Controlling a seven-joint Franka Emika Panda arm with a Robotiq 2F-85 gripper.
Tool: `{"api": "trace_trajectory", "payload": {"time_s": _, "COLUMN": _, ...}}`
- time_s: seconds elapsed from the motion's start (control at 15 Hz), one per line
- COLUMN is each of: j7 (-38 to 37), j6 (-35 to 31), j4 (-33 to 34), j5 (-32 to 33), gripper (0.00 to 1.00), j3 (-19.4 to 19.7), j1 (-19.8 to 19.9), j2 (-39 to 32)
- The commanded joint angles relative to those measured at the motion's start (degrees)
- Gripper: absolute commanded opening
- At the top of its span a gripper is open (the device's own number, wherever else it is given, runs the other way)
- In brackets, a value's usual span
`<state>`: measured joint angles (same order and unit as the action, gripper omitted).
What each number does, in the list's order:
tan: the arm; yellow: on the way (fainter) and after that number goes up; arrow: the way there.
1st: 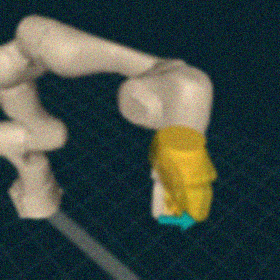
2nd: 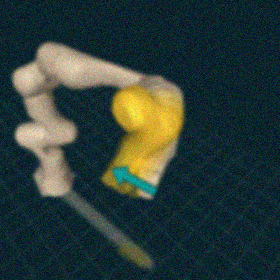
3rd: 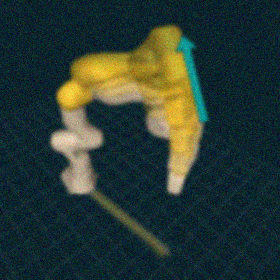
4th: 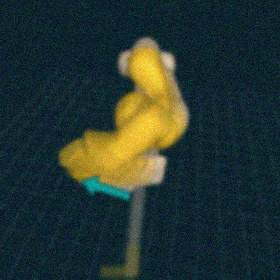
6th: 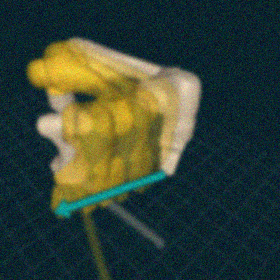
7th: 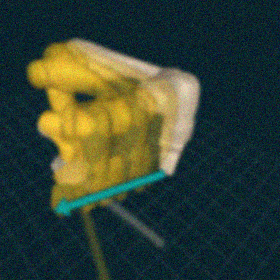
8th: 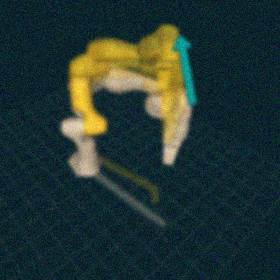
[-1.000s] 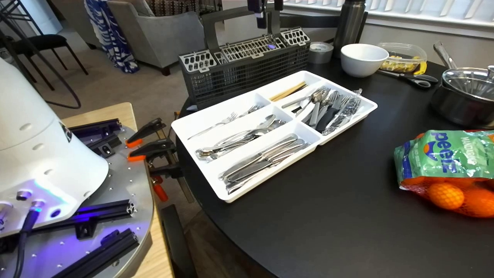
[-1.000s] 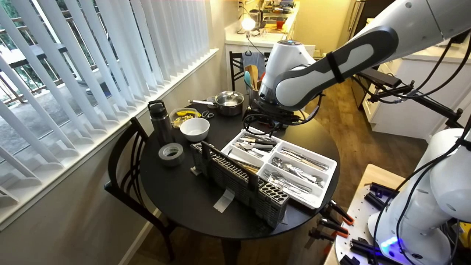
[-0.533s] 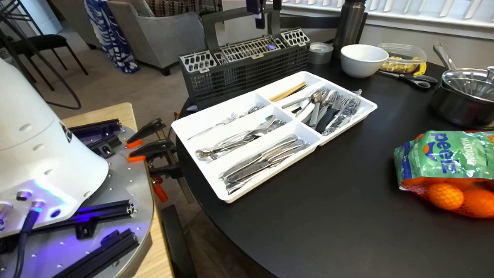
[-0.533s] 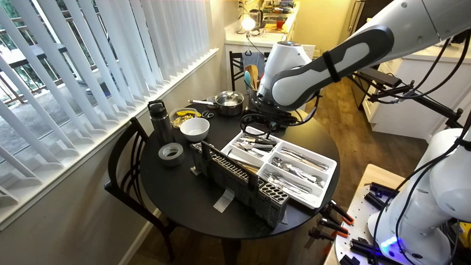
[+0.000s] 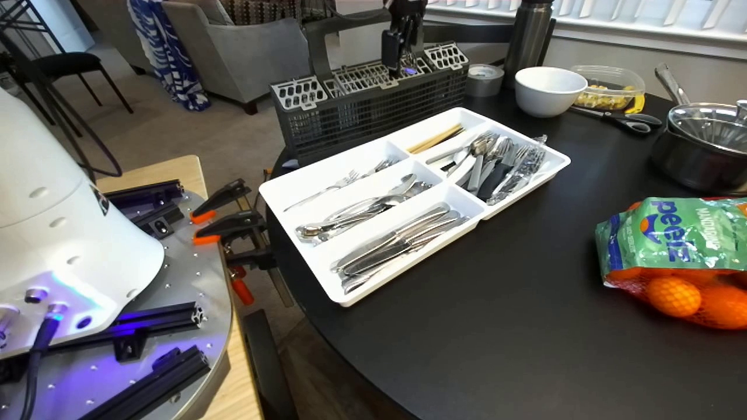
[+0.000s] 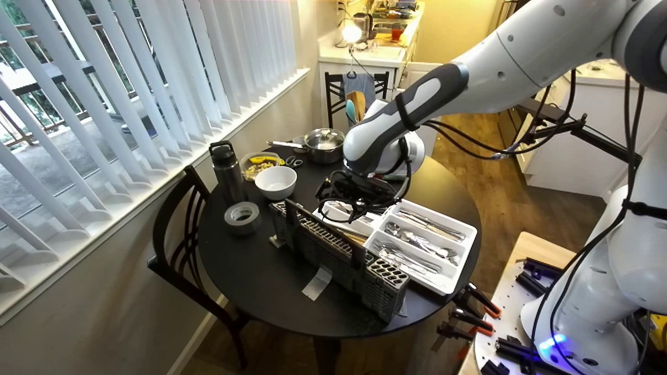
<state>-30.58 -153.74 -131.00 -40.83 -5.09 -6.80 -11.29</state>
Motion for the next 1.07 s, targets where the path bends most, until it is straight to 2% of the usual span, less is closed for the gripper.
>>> {"api": "trace_trajectory", "payload": {"time_s": 0.0, "j7": 9.35, "j6": -0.64, "j4": 3.19, "j5": -4.32, "gripper": 1.0, "j3": -2.18, "j1": 0.98, "j2": -3.32}}
{"api": "trace_trajectory", "payload": {"time_s": 0.4, "j7": 15.39, "j6": -0.72, "j4": 4.26, "j5": -5.5, "gripper": 1.0, "j3": -3.39, "j1": 1.06, "j2": -4.0}}
{"api": "trace_trajectory", "payload": {"time_s": 0.8, "j7": 12.03, "j6": -5.62, "j4": 2.67, "j5": -6.55, "gripper": 1.0, "j3": -2.6, "j1": 0.26, "j2": -2.25}}
{"api": "trace_trajectory", "payload": {"time_s": 1.0, "j7": 12.17, "j6": -5.84, "j4": 2.71, "j5": -8.11, "gripper": 1.0, "j3": -2.77, "j1": 0.42, "j2": -2.03}}
